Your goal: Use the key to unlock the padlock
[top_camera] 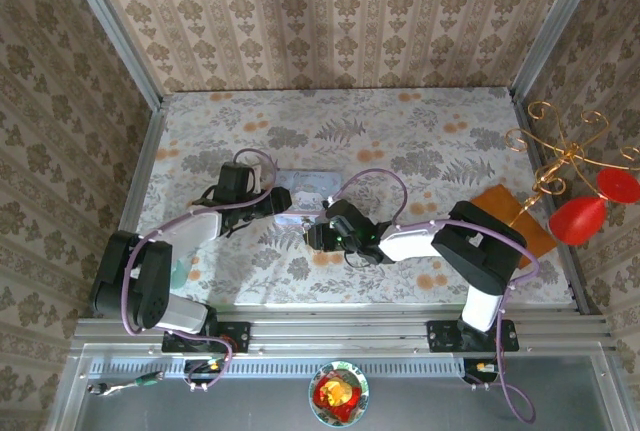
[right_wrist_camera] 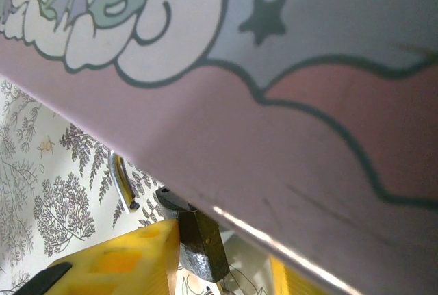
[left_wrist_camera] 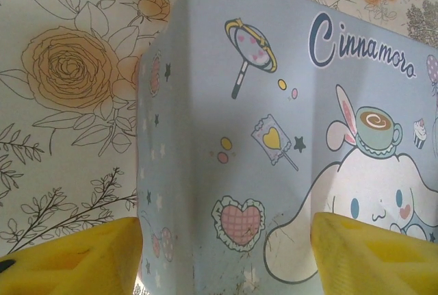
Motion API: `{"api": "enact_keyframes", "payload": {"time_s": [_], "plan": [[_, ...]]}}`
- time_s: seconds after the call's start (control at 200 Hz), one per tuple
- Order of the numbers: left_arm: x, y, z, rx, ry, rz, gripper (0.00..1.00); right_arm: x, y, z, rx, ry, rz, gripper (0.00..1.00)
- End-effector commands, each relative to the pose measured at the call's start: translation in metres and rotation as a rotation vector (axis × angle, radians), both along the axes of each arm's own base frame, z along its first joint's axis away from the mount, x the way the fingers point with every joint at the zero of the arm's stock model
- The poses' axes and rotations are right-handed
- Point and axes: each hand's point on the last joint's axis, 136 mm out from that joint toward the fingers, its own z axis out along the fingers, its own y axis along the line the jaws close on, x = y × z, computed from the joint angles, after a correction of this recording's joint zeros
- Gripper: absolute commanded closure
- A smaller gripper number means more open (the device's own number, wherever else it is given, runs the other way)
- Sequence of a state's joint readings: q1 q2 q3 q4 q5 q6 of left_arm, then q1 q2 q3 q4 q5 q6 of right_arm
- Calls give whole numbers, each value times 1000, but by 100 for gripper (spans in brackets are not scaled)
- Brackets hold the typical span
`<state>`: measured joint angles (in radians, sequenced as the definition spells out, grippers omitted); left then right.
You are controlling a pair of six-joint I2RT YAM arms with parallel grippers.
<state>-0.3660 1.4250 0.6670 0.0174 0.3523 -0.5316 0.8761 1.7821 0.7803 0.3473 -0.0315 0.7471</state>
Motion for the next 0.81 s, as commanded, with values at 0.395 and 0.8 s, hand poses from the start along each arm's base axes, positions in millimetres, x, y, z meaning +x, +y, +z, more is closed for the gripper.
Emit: {"api": "enact_keyframes", "payload": {"time_s": [0.395,0.8], "plan": [[-21,9,-24,63,75,25,35,-3,10,-8,-25,18,33,69],[-26,13,-29,107,78,56,36,-2,3,-8,-1,21,-25,81]]}}
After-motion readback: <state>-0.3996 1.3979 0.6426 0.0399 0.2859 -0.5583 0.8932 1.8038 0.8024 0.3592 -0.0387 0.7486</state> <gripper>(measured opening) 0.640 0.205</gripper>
